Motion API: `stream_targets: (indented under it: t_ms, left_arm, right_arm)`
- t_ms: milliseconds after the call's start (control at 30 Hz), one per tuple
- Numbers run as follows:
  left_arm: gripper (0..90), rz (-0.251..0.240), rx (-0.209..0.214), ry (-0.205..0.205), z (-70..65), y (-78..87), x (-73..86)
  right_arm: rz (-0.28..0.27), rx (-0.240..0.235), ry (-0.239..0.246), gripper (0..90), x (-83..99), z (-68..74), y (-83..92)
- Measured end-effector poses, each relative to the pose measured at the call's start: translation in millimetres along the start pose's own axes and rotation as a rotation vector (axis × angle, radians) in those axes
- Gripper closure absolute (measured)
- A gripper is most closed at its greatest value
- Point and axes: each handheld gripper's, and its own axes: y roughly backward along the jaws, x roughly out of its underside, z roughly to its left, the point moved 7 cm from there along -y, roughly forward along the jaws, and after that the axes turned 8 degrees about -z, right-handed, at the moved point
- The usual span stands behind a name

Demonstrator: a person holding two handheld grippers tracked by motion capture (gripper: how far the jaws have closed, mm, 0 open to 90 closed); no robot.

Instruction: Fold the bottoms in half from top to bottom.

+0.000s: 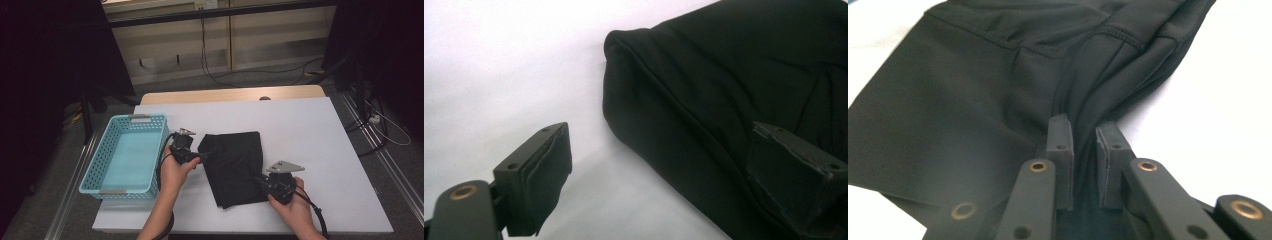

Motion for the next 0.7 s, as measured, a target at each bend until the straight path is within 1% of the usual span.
stream_targets:
  t_ms: [67,133,233,333,367,400,433,500,533,600,667,700]
  left_arm:
    - [10.1,0.007,0.007,0.010,1.3,-1.9,-0.2]
    - [9.4,0.013,0.004,0.015,3.1,-3.9,-1.0]
    - [9.1,0.011,0.000,0.028,6.5,-6.0,-3.0]
    - [8.7,0.023,0.005,0.046,9.2,-8.0,-4.3]
    - [8.5,0.031,-0.003,0.046,10.6,-8.5,-5.1]
    - [8.5,0.031,-0.006,0.049,11.4,-9.0,-6.5]
    - [8.5,0.031,-0.006,0.043,12.5,-9.3,-8.3]
    - [8.9,0.033,-0.014,0.048,13.8,-11.3,-11.5]
    - [9.5,0.036,-0.022,0.041,15.3,-12.4,-13.1]
    - [10.8,0.031,-0.029,0.045,17.0,-15.9,-16.6]
    - [11.9,0.038,-0.019,0.049,17.0,-19.4,-19.0]
    - [12.7,0.037,-0.021,0.053,16.9,-21.5,-20.0]
  right_arm:
    - [-0.003,-0.010,-0.004,80.0,-1.0,-0.4,0.6]
    - [-0.002,-0.018,-0.011,80.0,-1.3,-0.1,1.2]
    - [-0.008,-0.014,-0.005,80.2,-2.2,0.0,2.6]
    - [-0.012,-0.019,-0.006,80.4,-3.8,1.4,4.1]
    - [-0.016,-0.021,-0.008,80.4,-4.3,1.2,4.5]
    - [-0.019,-0.022,-0.012,80.4,-4.7,1.1,5.0]
    - [-0.021,-0.022,-0.013,80.4,-5.1,0.8,5.7]
    - [-0.031,-0.019,-0.010,80.4,-6.2,0.0,6.9]
    - [-0.031,-0.022,-0.014,80.4,-6.3,0.1,7.2]
    - [-0.034,-0.024,-0.017,80.4,-6.1,0.3,7.8]
    - [-0.034,-0.027,-0.017,80.4,-6.4,0.7,8.3]
    - [-0.036,-0.029,-0.017,80.3,-6.7,0.8,8.5]
